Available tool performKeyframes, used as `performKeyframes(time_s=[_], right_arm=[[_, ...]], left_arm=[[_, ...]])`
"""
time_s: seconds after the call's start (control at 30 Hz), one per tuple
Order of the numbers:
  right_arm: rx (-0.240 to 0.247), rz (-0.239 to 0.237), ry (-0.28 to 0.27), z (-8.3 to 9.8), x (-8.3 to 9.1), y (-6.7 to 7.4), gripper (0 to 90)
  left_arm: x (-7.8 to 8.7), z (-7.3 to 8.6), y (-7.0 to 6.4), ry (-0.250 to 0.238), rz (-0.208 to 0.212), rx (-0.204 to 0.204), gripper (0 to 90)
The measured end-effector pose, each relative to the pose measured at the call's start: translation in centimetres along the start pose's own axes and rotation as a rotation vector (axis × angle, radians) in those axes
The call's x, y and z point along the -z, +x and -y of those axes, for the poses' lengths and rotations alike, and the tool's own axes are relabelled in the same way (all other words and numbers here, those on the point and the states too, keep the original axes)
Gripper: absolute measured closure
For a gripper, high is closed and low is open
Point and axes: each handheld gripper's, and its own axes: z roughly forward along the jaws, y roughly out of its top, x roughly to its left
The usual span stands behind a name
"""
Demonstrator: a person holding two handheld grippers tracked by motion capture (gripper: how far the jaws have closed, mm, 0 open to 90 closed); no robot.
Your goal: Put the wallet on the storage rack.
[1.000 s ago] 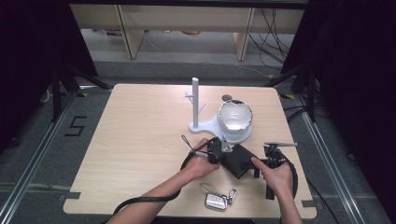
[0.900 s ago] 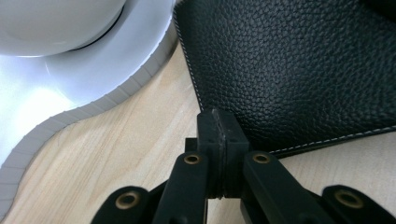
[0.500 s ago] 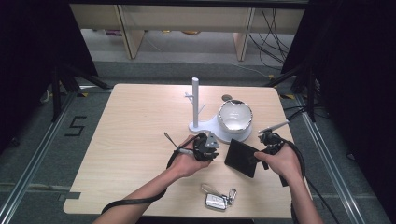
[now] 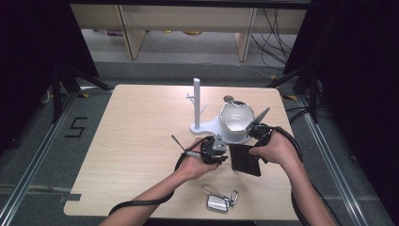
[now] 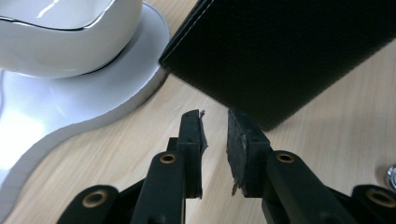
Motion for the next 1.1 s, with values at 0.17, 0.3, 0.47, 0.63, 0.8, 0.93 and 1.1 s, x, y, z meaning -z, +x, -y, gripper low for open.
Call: performKeyframes(time_s=[0.17,0.3,0.47,0.63,0.8,0.93,1.1], right_arm=[[0.005,-0.024,-0.032,-0.4,0.1,0.4,76.5],[0.016,-0.034,-0.073,-0.6,0.2,0.6,75.9],[0.011,-0.026,-0.156,-1.0,0.0,0.7,76.2],[-0.008,-0.013,-0.234,-1.4,-0.6,0.4,76.5],[-0.008,-0.009,-0.313,-1.7,-1.4,0.4,77.4],[-0.026,-0.013,-0.302,-1.9,-1.4,0.3,78.6],[-0.007,0.016,-0.247,-2.3,-1.1,-0.2,79.0]], left_arm=[[-1.1,-0.3,-0.6,0.001,0.008,-0.004,74.4],[-1.6,-0.3,-0.6,-0.001,-0.001,0.0,75.5],[-2.0,-0.4,-0.8,-0.014,0.031,0.023,76.3],[-2.2,-0.3,-1.0,-0.015,0.039,0.033,76.1],[-2.1,0.0,-0.9,-0.015,0.056,0.028,75.5],[-0.4,0.4,-0.8,-0.04,0.06,0.022,74.8],[3.9,2.3,1.0,-0.014,0.022,-0.021,73.8]])
